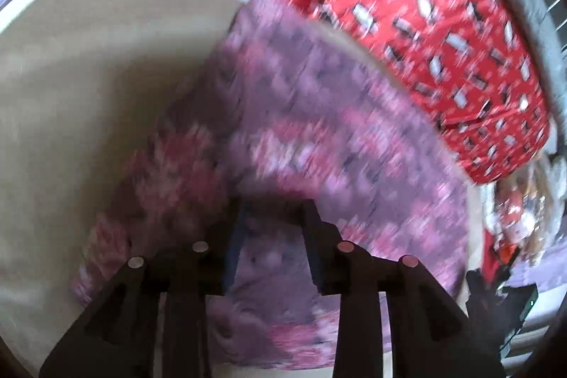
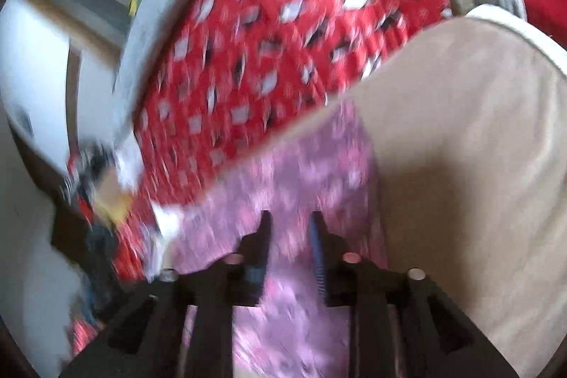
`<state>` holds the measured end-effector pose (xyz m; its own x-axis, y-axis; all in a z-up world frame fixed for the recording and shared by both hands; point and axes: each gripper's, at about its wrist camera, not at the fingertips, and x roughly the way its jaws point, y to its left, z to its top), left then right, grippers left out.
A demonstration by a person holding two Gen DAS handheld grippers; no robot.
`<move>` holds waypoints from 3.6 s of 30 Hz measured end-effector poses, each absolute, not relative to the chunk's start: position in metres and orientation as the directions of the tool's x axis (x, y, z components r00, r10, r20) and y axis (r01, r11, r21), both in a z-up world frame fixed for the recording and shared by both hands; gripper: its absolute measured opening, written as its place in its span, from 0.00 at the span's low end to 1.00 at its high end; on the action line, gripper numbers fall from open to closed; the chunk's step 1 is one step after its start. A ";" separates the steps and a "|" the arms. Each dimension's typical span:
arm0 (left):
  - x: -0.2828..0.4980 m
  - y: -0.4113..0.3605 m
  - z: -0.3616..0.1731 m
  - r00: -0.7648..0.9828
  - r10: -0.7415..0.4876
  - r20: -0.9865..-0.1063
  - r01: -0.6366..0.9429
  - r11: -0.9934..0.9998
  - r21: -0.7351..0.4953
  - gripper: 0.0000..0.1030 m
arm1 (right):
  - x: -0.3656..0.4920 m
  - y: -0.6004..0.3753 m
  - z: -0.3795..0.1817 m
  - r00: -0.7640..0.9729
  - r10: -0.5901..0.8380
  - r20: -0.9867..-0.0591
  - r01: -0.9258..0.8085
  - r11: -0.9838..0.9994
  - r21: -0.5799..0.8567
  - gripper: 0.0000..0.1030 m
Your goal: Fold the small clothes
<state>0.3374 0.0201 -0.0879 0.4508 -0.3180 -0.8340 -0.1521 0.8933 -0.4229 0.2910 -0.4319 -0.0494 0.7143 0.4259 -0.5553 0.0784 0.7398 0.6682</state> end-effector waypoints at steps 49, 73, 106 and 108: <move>0.412 0.084 -0.106 0.284 -0.579 -0.764 -0.171 0.754 -0.635 0.74 | 0.324 -0.334 -0.062 0.719 0.183 -0.671 -0.025 0.971 0.238 0.46; 0.380 -0.016 -0.004 0.295 -0.613 -0.733 -0.008 0.765 -0.643 0.10 | 0.316 -0.361 -0.035 0.659 0.210 -0.722 0.023 0.954 0.298 0.46; 0.349 -0.188 -0.044 0.042 -0.687 -0.726 0.102 0.726 -0.680 0.17 | 0.276 -0.432 -0.070 0.673 0.320 -0.667 0.023 0.892 0.451 0.49; 0.345 -0.168 -0.025 0.091 -0.706 -0.703 0.145 0.707 -0.692 0.24 | 0.277 -0.435 -0.066 0.653 0.325 -0.685 0.041 0.887 0.460 0.48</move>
